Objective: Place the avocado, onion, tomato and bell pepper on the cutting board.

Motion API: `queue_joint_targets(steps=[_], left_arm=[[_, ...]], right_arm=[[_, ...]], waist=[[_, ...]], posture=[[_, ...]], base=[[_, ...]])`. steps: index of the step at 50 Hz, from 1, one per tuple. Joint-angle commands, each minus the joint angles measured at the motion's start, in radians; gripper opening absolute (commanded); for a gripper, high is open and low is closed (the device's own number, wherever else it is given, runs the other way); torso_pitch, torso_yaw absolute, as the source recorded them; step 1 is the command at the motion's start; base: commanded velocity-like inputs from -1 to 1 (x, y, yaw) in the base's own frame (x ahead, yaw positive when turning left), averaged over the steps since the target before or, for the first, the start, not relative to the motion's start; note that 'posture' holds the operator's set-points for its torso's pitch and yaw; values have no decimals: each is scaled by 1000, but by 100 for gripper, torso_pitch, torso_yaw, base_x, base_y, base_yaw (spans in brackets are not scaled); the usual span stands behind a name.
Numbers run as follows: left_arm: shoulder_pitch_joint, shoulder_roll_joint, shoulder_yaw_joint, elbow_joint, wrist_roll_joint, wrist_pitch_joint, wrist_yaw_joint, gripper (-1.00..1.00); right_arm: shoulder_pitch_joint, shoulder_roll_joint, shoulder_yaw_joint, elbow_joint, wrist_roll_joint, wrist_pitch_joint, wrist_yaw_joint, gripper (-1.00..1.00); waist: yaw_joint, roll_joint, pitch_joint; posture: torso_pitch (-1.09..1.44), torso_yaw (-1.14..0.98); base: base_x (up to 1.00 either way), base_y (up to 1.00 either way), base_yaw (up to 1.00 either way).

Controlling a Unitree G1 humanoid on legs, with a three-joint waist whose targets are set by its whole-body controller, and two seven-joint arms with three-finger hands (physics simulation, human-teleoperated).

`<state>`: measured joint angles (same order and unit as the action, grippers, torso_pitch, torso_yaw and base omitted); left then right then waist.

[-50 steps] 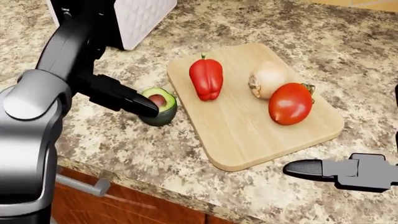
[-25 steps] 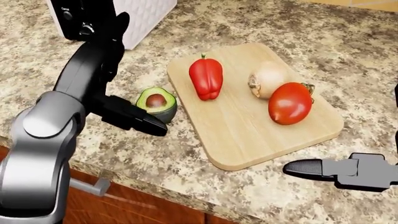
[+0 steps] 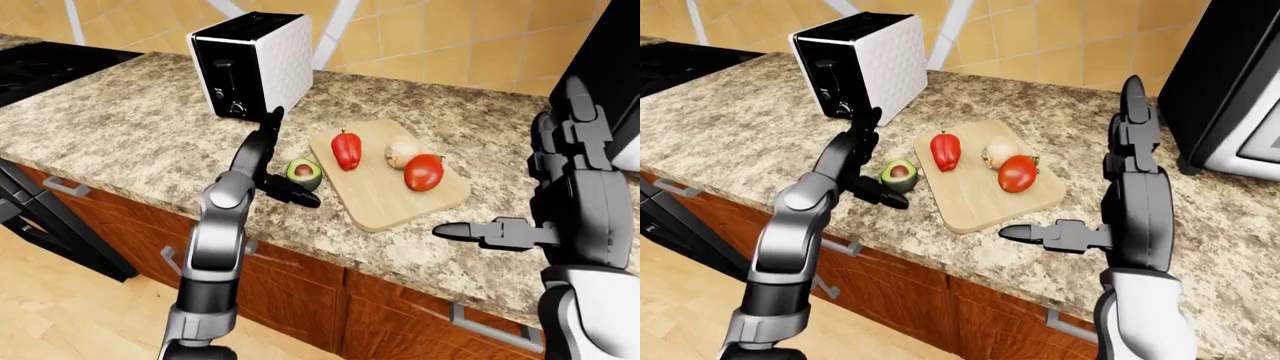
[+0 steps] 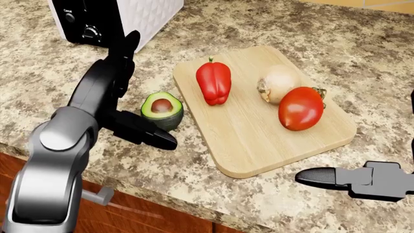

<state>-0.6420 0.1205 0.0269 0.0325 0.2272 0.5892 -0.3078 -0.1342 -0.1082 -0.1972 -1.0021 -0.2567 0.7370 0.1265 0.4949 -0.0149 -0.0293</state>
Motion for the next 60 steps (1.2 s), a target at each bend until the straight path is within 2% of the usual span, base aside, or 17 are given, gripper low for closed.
queue_joint_targets(steps=[1, 4, 5, 7, 15, 16, 17, 21, 24, 25, 32, 33, 38, 39, 44, 49, 60], left_arm=[[-37, 6, 8, -33, -1, -34, 9, 100], [-39, 5, 11, -9, -5, -48, 12, 100], [-39, 7, 9, -4, -4, -52, 12, 69], [-40, 8, 9, 9, -5, -59, 12, 75], [-34, 4, 6, 43, -2, -82, 16, 68], [-31, 3, 4, 42, -2, -82, 14, 52], [-32, 4, 6, 45, -1, -83, 14, 48], [-24, 3, 5, 35, -1, -80, 10, 46], [-22, 3, 6, 34, 0, -79, 10, 35], [-19, 2, 5, 34, 0, -81, 10, 22], [-8, -3, 1, 30, 4, -82, 7, 9], [-9, -3, 2, 30, 3, -82, 7, 0], [-2, -3, 1, 18, 5, -77, 1, -8], [-2, -2, 2, 15, 7, -75, 1, -18], [-7, 9, 10, -35, 7, -38, -9, -18], [-6, 16, 10, -100, 14, 8, -19, -31], [-22, 1, -14, -283, 49, 150, -62, -39]], right_arm=[[-18, -5, -4, -30, -1, -23, -4, 100], [-22, -10, -8, -36, -1, -13, 1, 100], [-22, -11, -8, -34, -2, -14, 1, 100], [-26, -13, -8, -35, -3, -9, 1, 100], [-36, -18, -6, -41, -7, 3, 3, 100], [-38, -18, -6, -44, -7, 7, 3, 100], [-33, -17, -4, -43, -9, 3, 3, 100], [-25, -13, -5, -44, -7, -4, 3, 100], [-22, -10, -10, -45, -5, -7, 6, 100], [-19, -11, -8, -45, -8, -9, 5, 100], [-12, -9, -9, -44, -7, -16, 8, 100], [-12, -8, -9, -43, -7, -17, 7, 100], [-10, -7, -10, -43, -7, -20, 7, 100], [-8, -7, -9, -41, -9, -22, 7, 100], [-7, -6, -9, -44, -9, -21, 9, 100], [-6, -6, -8, -42, -9, -23, 8, 100], [-28, -11, -5, -28, -9, -15, 3, 100]], waist=[[0, -3, -20], [0, -3, -19], [0, -3, -20], [0, -3, -20], [-1, -3, -20], [-1, -3, -20], [0, -3, -20], [-1, -3, -20], [-1, -4, -19], [-1, -3, -19], [-2, -2, -22], [-2, -2, -22], [-2, -2, -23], [-2, -2, -23], [-3, -2, -23], [-4, -2, -21], [-1, -3, -16]], posture=[[0, 38], [0, 38], [0, 38], [0, 38], [0, 38], [0, 38], [0, 38], [0, 38], [0, 38], [0, 38], [0, 38], [0, 38], [0, 38], [0, 38], [0, 38], [0, 38], [0, 38]], base=[[0, 0, 0], [0, 0, 0], [0, 0, 0], [0, 0, 0], [0, 0, 0], [0, 0, 0], [0, 0, 0], [0, 0, 0], [0, 0, 0], [0, 0, 0], [0, 0, 0], [0, 0, 0], [0, 0, 0], [0, 0, 0], [0, 0, 0], [0, 0, 0], [0, 0, 0]])
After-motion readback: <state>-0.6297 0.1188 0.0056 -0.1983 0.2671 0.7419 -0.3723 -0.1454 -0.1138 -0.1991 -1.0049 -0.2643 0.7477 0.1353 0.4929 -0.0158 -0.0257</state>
